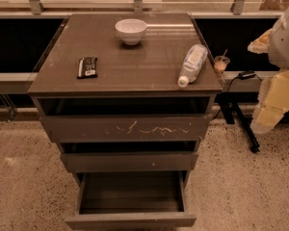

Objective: Close bottom drawer

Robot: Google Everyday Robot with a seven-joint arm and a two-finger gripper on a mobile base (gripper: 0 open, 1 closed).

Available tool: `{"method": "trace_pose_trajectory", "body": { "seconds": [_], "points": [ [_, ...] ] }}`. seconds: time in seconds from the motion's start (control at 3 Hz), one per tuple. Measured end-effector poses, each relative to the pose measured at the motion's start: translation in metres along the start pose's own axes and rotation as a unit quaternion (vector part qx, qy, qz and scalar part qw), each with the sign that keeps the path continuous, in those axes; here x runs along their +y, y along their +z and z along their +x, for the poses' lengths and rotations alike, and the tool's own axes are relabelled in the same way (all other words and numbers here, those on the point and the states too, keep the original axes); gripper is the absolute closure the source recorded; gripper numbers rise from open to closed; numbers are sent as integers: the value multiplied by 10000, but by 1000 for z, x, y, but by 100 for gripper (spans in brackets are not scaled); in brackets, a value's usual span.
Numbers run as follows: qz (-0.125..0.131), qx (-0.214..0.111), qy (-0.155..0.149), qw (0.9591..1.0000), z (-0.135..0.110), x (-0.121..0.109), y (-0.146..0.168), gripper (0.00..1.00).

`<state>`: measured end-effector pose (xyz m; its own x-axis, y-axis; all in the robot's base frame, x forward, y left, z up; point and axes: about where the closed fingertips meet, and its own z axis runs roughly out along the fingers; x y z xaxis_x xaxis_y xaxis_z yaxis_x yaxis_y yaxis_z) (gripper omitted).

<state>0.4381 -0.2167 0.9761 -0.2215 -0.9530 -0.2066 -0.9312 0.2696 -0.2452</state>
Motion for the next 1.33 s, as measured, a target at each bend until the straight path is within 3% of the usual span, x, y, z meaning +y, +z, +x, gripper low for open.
{"method": "trace_pose_trajectory", "body": {
  "seconds": [0.67,1.0,1.33],
  "points": [
    [42,-118,99,9999,1,0,12,0],
    [-116,-516,365,9979,-1,21,45,0],
    [-349,-959,522,9934,5,55,110,0]
  ]
}}
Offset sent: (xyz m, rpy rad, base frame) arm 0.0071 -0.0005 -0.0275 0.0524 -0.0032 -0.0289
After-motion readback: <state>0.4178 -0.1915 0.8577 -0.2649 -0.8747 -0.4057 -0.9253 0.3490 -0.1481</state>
